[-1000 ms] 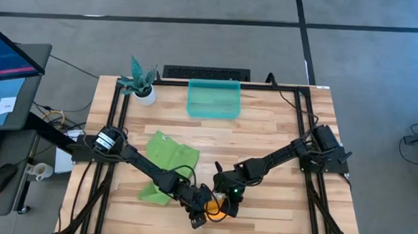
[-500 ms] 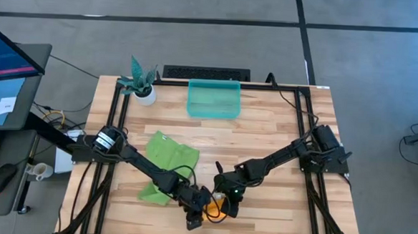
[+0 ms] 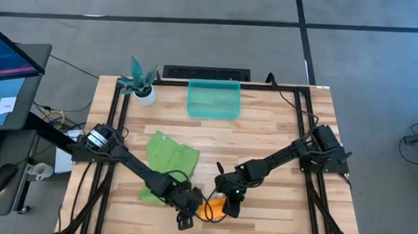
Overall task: Roll microfiber towels into tight, uniform cylinder then place into a basket
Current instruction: Roll the orange microfiber cloth
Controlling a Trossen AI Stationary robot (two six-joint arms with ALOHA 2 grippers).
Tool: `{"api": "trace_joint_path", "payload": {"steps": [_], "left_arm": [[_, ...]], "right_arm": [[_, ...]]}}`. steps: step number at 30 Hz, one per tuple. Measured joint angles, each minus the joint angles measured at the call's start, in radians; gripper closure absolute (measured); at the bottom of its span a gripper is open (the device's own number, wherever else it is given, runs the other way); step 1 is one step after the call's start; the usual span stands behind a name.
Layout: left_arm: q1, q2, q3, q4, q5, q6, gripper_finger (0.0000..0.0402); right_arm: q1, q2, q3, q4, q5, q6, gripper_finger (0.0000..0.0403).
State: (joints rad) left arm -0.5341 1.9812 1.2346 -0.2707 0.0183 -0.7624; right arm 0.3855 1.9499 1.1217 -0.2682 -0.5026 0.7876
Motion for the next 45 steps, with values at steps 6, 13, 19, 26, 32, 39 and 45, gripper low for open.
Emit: {"api": "trace_joint_path", "payload": {"steps": [6, 13, 19, 26, 32, 39, 45], "left_arm": [[-0.072, -0.004, 0.001, 0.131, -0.082, 0.132, 0.0284], [-0.120, -0.005, 0.003, 0.306, -0.219, 0.345, 0.0284], [-0.083, 0.006, 0.003, 0.304, -0.226, 0.369, 0.0284], [-0.050, 0.017, 0.005, 0.273, -0.189, 0.364, 0.0285], [-0.035, 0.017, 0.004, 0.202, -0.212, 0.329, 0.0285], [-0.033, 0.017, 0.004, 0.117, -0.259, 0.272, 0.0285], [-0.036, 0.016, 0.005, 0.090, -0.265, 0.251, 0.0285]], "right_arm": [[-0.001, 0.000, 0.001, 0.003, 0.003, 0.000, 0.0382], [-0.002, 0.001, 0.001, 0.005, 0.003, 0.005, 0.0374], [-0.002, 0.001, 0.001, 0.007, 0.004, 0.006, 0.0381], [-0.002, 0.002, 0.002, 0.003, 0.004, 0.004, 0.0379], [-0.002, 0.002, 0.003, -0.002, 0.004, 0.006, 0.0376], [-0.002, 0.002, 0.003, -0.004, 0.006, 0.021, 0.0382], [-0.002, 0.002, 0.003, -0.011, 0.007, 0.043, 0.0376]]}}
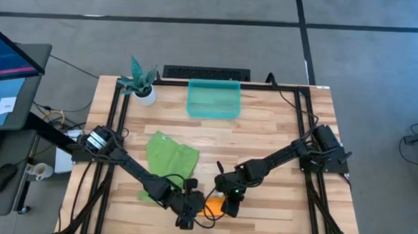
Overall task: Roll microfiber towels into tight, uniform cylinder then place into a basket
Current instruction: Roll the orange microfiber cloth
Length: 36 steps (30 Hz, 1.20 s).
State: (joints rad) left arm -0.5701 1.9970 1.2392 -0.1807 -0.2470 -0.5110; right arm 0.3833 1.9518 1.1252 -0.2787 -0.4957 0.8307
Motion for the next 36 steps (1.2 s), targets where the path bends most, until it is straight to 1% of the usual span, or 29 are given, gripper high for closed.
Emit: {"api": "trace_joint_path", "payload": {"steps": [3, 5, 8, 10, 13, 21, 23, 25, 31, 36], "left_arm": [[-0.010, -0.026, -0.001, -0.012, -0.031, 0.023, 0.0285], [-0.022, -0.054, -0.001, 0.000, -0.083, 0.055, 0.0285], [-0.045, -0.085, -0.001, 0.058, -0.156, 0.123, 0.0285], [-0.055, -0.088, -0.001, 0.117, -0.168, 0.166, 0.0285], [-0.060, -0.069, 0.002, 0.190, -0.169, 0.192, 0.0285], [-0.033, 0.030, 0.000, 0.222, -0.148, 0.188, 0.0304], [-0.029, 0.037, -0.002, 0.209, -0.131, 0.179, 0.0311], [-0.020, 0.046, 0.001, 0.228, -0.099, 0.159, 0.0319], [-0.004, 0.083, 0.002, 0.163, -0.074, 0.088, 0.0346], [0.013, 0.106, 0.007, 0.133, -0.030, 0.029, 0.0361]], "right_arm": [[-0.001, 0.000, 0.000, -0.002, 0.000, 0.000, 0.0381], [-0.002, 0.000, 0.000, -0.003, 0.000, 0.000, 0.0381], [-0.006, 0.000, 0.000, -0.005, -0.001, 0.001, 0.0376], [-0.008, 0.000, 0.000, -0.005, -0.003, 0.001, 0.0374], [-0.013, 0.000, 0.000, -0.006, -0.004, 0.001, 0.0380], [-0.017, 0.000, -0.001, -0.007, -0.005, 0.001, 0.0376], [-0.018, 0.000, -0.001, -0.006, -0.005, 0.000, 0.0378], [-0.018, 0.000, -0.001, -0.006, -0.005, 0.000, 0.0381], [-0.018, 0.000, -0.001, -0.004, -0.004, 0.001, 0.0376], [-0.018, 0.000, -0.001, -0.008, -0.005, 0.013, 0.0382]]}}
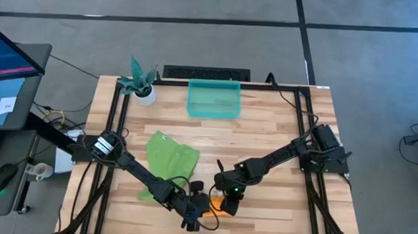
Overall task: Roll microfiber towels into tight, uniform cylinder then place into a basket
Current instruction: Roll the orange microfiber cloth
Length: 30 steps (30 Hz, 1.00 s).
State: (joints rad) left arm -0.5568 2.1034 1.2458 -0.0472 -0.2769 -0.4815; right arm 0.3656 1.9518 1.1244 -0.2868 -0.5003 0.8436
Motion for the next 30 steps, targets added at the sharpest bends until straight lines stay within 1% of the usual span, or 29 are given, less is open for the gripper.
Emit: {"api": "trace_joint_path", "payload": {"steps": [3, 6, 12, 16, 20, 23, 27, 30], "left_arm": [[0.002, -0.006, 0.000, -0.039, -0.002, -0.046, 0.0365], [0.002, -0.009, -0.001, -0.054, -0.001, -0.085, 0.0368], [0.000, -0.008, -0.002, -0.058, 0.003, -0.128, 0.0370], [0.000, -0.008, -0.003, -0.066, 0.012, -0.133, 0.0370], [0.000, -0.008, -0.003, -0.066, 0.026, -0.134, 0.0370], [0.000, -0.008, -0.003, -0.066, 0.029, -0.134, 0.0370], [0.001, -0.008, -0.003, -0.067, 0.041, -0.134, 0.0370], [0.001, -0.009, -0.003, -0.073, 0.053, -0.134, 0.0370]], "right_arm": [[-0.001, 0.000, 0.000, -0.001, -0.004, 0.003, 0.0374], [-0.002, 0.000, 0.000, -0.006, -0.011, 0.004, 0.0352], [0.000, 0.000, 0.000, -0.011, 0.026, 0.023, 0.0301], [0.000, 0.000, 0.000, -0.010, 0.028, 0.022, 0.0260], [-0.012, 0.000, 0.001, -0.012, -0.013, 0.015, 0.0228], [-0.022, -0.008, -0.001, -0.025, -0.021, -0.001, 0.0213], [-0.034, -0.034, -0.003, -0.055, -0.018, -0.038, 0.0204], [-0.041, -0.070, -0.003, -0.104, 0.016, -0.088, 0.0202]]}}
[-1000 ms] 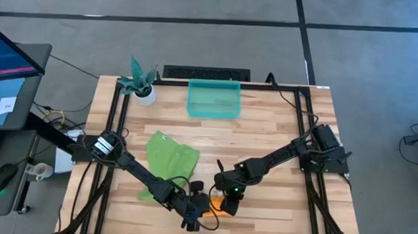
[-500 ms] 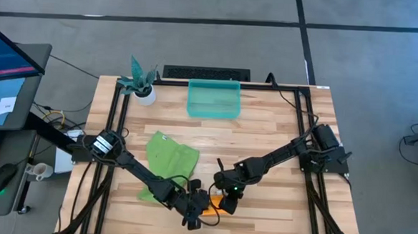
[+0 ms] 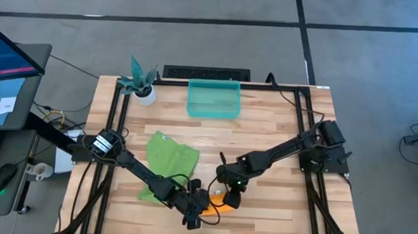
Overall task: Roll microfiber towels into tight, uniform cylinder then place into a basket
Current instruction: Roll the orange microfiber cloth
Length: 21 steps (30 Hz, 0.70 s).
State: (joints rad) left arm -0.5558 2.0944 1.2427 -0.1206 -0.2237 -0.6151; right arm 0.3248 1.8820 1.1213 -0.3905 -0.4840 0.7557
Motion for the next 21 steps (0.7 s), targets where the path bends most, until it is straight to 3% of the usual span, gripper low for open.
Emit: {"api": "trace_joint_path", "payload": {"steps": [10, 16, 21], "left_arm": [[-0.001, 0.000, 0.000, 0.000, -0.008, 0.000, 0.0370], [-0.002, 0.000, 0.000, 0.001, -0.016, 0.001, 0.0370], [-0.001, 0.000, 0.000, 0.002, -0.018, 0.008, 0.0370]], "right_arm": [[0.038, -0.186, 0.001, -0.136, 0.192, -0.142, 0.0210], [0.162, -0.266, 0.002, -0.114, 0.413, -0.189, 0.0219], [0.279, -0.218, 0.002, 0.047, 0.612, -0.245, 0.0225]]}}
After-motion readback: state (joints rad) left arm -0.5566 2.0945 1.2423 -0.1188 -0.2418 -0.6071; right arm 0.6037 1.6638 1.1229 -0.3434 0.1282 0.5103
